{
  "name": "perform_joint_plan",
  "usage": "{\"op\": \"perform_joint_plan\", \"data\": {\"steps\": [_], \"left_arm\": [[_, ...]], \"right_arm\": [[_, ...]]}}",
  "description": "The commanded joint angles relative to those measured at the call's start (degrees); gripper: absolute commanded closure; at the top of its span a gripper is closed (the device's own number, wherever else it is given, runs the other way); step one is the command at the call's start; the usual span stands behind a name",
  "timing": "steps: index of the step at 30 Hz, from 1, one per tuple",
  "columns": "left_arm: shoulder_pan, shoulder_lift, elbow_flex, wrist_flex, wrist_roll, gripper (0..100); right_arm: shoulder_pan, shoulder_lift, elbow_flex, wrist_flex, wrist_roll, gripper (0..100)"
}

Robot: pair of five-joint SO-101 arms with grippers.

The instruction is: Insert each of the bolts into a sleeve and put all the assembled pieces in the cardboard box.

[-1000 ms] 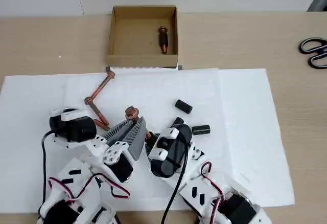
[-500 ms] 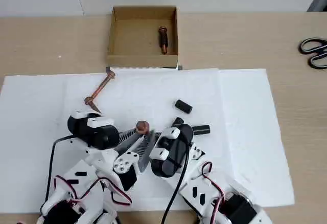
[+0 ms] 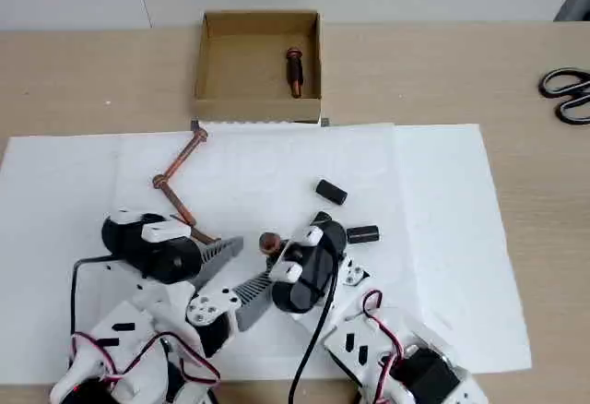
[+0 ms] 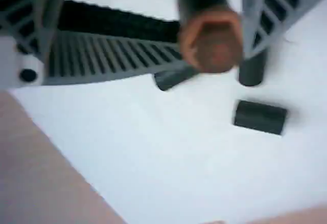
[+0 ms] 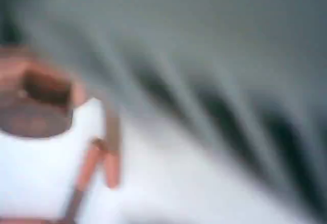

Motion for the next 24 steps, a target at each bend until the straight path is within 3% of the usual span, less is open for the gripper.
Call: {"op": "perform_joint_plan", "data": {"steps": [1, 5, 9, 12, 16, 24], "left_arm": [[-4.9, -0.1, -2.1, 0.2, -3.9, 76], [-6.9, -0.1, -4.1, 0.4, -4.3, 79], [-7.0, -0.2, -4.2, 0.3, -4.3, 100], [-7.6, -0.2, -1.7, -0.1, -4.5, 99], [-13.8, -0.4, 4.4, -3.1, -4.8, 99], [-27.3, -0.4, 17.9, -13.2, -12.3, 99]], "right_arm": [[1.6, -0.6, -0.4, -1.3, 0.3, 99.6], [4.4, -0.2, -0.4, -1.2, 0.3, 99.6], [11.6, 0.0, 0.3, 0.7, -0.2, 99.6], [17.9, 0.0, 0.7, 6.5, -4.8, 99.6], [23.4, 0.1, -0.6, 8.0, -9.3, 99.6], [24.7, 9.8, -9.6, 6.1, -9.6, 99.6]]}}
